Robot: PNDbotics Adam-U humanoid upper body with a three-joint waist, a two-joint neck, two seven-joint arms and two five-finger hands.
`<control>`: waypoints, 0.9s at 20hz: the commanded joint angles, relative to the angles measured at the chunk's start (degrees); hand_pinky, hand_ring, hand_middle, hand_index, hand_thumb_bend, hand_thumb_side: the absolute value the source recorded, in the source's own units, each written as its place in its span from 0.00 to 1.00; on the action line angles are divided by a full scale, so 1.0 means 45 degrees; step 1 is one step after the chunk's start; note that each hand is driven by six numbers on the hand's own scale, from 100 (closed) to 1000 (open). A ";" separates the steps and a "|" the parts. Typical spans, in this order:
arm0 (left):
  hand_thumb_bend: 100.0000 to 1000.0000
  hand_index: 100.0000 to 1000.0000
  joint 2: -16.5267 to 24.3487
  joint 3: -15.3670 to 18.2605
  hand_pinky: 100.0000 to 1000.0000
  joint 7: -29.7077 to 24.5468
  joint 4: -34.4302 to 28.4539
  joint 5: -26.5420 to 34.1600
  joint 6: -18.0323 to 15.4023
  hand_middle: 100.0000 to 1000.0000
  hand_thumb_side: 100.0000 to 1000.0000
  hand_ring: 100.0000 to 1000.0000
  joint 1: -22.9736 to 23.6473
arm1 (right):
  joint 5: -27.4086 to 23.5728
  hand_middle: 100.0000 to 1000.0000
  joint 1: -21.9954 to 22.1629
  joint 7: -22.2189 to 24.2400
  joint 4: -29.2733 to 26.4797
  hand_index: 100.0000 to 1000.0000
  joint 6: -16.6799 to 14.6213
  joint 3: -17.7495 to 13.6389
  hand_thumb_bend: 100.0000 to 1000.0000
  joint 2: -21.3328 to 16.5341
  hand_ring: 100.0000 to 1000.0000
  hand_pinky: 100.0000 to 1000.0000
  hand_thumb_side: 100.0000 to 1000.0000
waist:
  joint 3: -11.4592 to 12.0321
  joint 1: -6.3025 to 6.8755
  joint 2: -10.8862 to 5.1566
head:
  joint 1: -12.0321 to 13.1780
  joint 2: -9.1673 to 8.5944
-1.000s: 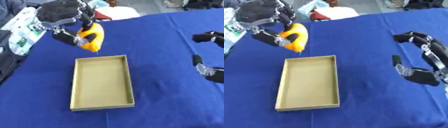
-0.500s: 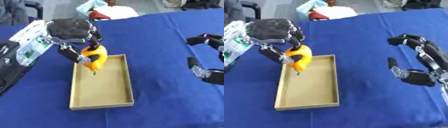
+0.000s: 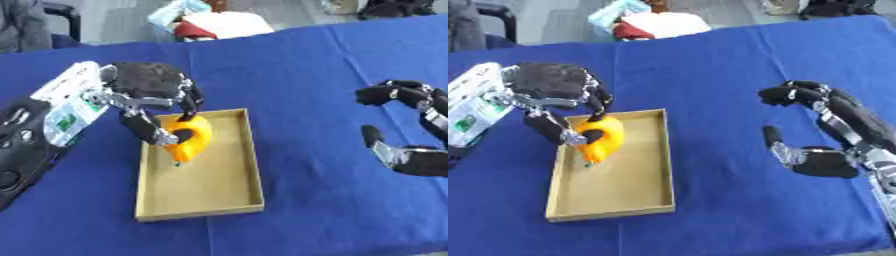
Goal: Pick up objects on the table and place them in the box.
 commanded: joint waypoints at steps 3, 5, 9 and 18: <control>0.13 0.78 0.0111 0.0103 0.65 -0.2022 0.0109 -0.0438 -0.1034 0.65 0.43 0.63 -0.0172 | -0.0276 0.65 -0.0071 0.0297 -0.0069 0.85 -0.0024 -0.0019 0.00 -0.0107 0.68 0.61 0.45 | -0.0031 -0.0045 -0.0197 | -0.0070 -0.0083; 0.24 0.81 0.0141 0.0183 0.67 -0.2322 0.0059 -0.0672 -0.1022 0.69 0.65 0.67 -0.0171 | -0.0343 0.65 -0.0093 0.0346 -0.0078 0.84 -0.0044 -0.0008 0.00 -0.0098 0.67 0.63 0.44 | -0.0017 -0.0043 -0.0205 | -0.0069 -0.0094; 0.28 0.82 0.0283 0.0500 0.68 -0.2352 -0.0275 -0.0840 -0.0969 0.71 0.70 0.69 -0.0113 | -0.0329 0.65 -0.0121 0.0219 -0.0145 0.84 -0.0117 -0.0062 0.00 -0.0080 0.67 0.66 0.42 | -0.0003 -0.0065 -0.0235 | -0.0095 -0.0082; 0.14 0.82 0.1723 0.2154 0.68 -0.1790 -0.2943 0.1443 0.0142 0.71 0.55 0.68 0.1126 | 0.0007 0.65 -0.0028 -0.0012 -0.0079 0.84 -0.0035 -0.0207 0.00 -0.0145 0.68 0.67 0.41 | 0.0238 -0.0132 -0.0213 | -0.0141 -0.0042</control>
